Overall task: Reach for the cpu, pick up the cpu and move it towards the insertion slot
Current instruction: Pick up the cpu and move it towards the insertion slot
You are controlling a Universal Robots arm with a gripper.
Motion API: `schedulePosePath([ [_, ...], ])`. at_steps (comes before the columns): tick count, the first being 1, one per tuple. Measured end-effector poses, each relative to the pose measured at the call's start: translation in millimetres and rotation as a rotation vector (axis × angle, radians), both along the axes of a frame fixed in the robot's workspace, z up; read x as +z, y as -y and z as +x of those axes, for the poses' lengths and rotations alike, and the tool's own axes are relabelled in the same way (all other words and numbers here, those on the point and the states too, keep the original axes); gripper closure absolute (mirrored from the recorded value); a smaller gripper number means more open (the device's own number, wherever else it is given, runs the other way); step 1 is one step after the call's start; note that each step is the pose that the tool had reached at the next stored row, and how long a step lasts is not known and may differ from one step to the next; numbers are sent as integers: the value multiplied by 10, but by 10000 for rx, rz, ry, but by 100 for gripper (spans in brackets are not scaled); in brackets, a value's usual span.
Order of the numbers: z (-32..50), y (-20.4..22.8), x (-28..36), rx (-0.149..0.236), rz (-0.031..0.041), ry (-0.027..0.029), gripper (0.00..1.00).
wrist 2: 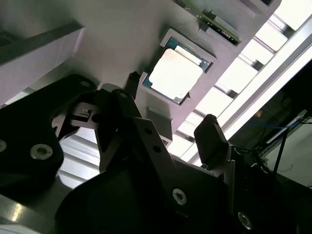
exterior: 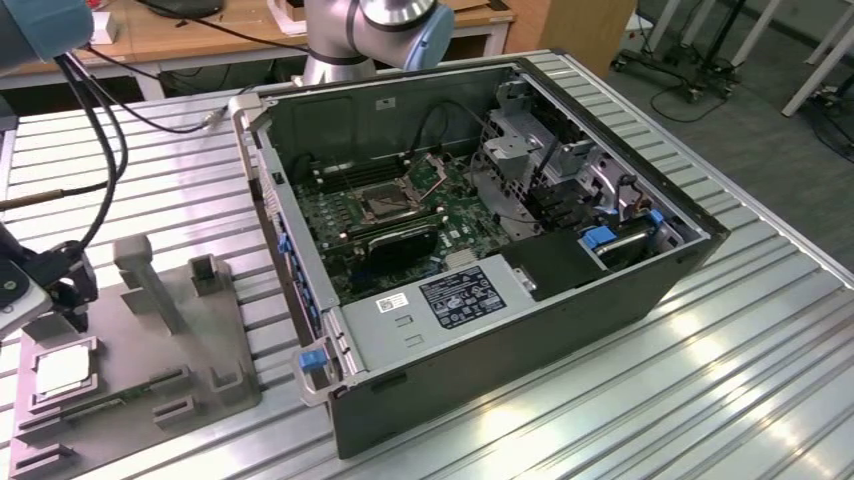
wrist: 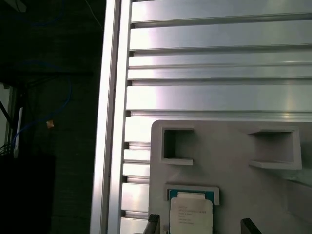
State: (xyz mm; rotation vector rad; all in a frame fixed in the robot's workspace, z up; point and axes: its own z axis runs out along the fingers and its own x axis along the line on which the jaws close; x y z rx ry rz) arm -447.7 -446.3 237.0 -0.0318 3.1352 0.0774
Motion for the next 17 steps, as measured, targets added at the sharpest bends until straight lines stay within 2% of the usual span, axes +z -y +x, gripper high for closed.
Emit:
schedulePosePath([
  [13,-24,51,-220,-7,40,0,28],
  [17,-29,94,-293,-14,39,1,28],
])
